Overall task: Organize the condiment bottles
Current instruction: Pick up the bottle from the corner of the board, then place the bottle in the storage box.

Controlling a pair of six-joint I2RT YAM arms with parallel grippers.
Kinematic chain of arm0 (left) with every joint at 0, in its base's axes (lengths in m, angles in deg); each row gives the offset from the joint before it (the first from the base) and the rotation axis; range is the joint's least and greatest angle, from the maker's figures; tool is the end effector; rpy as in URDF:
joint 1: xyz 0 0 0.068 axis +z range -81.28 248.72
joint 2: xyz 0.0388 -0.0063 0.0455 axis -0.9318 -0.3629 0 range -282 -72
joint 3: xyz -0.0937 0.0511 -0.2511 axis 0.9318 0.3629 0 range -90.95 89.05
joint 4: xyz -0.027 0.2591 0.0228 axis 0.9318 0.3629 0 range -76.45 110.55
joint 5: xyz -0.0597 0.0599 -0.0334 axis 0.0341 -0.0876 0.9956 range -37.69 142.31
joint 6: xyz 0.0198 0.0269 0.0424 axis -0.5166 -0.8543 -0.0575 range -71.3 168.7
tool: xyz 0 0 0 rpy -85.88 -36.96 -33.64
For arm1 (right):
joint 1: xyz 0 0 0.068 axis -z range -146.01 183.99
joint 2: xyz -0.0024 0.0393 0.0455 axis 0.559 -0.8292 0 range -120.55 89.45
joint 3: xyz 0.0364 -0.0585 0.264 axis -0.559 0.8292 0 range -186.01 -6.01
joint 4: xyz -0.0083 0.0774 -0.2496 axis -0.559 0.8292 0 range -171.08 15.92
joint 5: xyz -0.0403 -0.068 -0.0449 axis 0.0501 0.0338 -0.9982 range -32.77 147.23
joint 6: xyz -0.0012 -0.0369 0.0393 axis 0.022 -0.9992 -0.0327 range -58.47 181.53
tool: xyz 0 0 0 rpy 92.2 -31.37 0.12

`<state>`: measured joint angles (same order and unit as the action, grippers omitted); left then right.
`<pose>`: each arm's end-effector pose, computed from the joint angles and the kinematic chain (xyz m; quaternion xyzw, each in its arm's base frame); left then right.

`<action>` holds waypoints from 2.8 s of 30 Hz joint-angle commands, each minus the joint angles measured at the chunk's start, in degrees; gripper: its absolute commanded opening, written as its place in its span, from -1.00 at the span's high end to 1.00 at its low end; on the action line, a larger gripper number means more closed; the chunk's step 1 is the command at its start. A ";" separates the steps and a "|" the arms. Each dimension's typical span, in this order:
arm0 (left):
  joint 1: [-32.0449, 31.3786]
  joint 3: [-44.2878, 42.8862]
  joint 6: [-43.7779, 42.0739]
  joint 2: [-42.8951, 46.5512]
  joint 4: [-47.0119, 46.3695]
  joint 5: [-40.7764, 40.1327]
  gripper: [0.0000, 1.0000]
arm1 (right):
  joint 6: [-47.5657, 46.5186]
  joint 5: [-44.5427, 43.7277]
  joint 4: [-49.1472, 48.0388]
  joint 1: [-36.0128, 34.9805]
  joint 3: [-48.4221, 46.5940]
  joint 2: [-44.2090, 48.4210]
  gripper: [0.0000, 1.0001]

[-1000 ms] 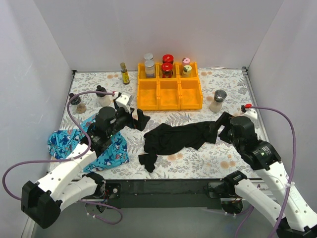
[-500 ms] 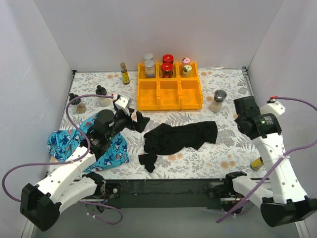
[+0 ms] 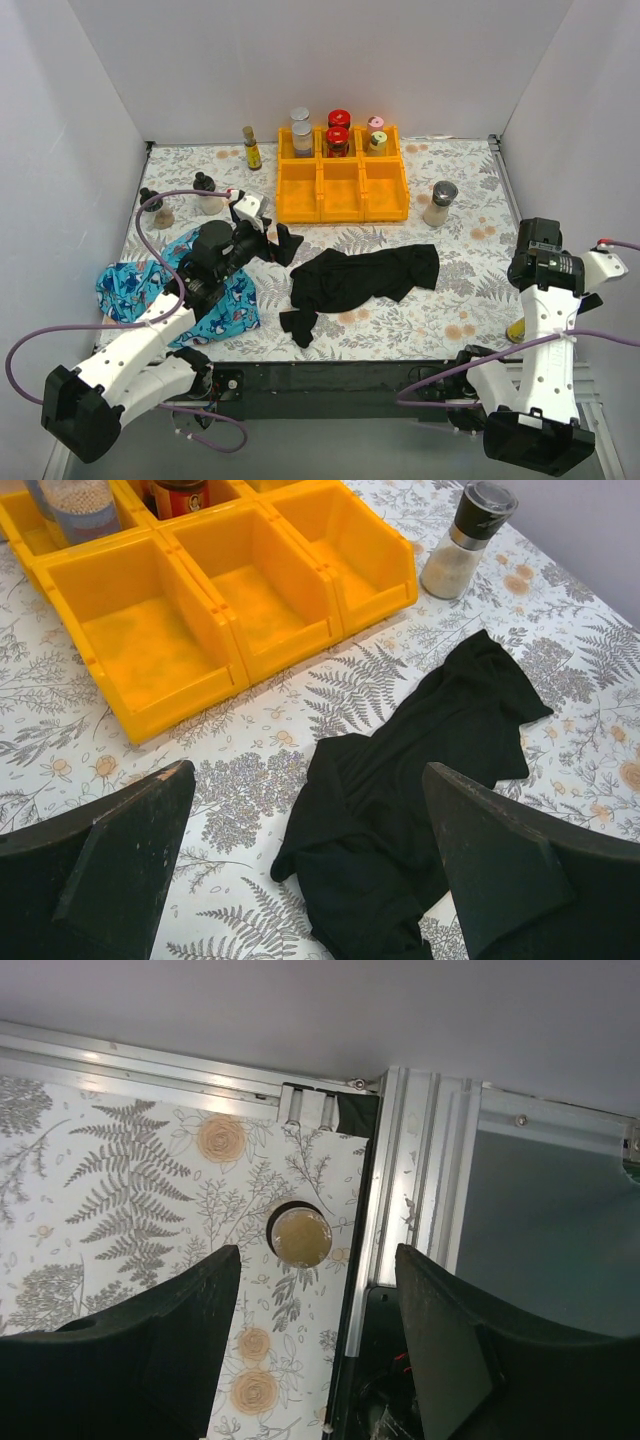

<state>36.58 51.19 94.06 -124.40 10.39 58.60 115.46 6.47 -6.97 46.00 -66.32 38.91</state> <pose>0.1829 -0.1194 0.2977 -0.0545 0.7714 -0.4290 0.4668 0.1168 -0.0530 0.3311 0.5593 0.6872 -0.3185 0.3368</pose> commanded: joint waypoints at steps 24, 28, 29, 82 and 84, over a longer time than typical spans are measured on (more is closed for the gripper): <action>-0.55 -0.19 -1.33 -0.68 -0.27 -2.15 -0.96 | 6.62 -1.88 -6.96 1.17 11.00 2.20 -0.38; -0.55 -0.19 -1.33 -0.68 -0.36 -2.15 -0.96 | 7.59 -2.24 -7.74 1.52 12.15 2.56 -0.36; -0.55 -0.19 -1.33 -0.68 -0.36 -2.15 -0.96 | 7.59 -2.24 -8.18 1.61 12.41 2.38 -0.36; -0.64 0.07 -1.59 2.83 -1.15 -3.29 -0.96 | -41.28 58.93 -37.63 -16.29 0.12 2.30 0.97; -0.64 -0.01 -1.68 2.83 -1.06 -3.56 -0.96 | -39.70 60.95 -39.73 -19.11 -0.59 0.89 0.97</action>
<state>36.23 51.19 93.25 -122.52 10.07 55.89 74.08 59.18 -40.28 31.72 -61.69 40.98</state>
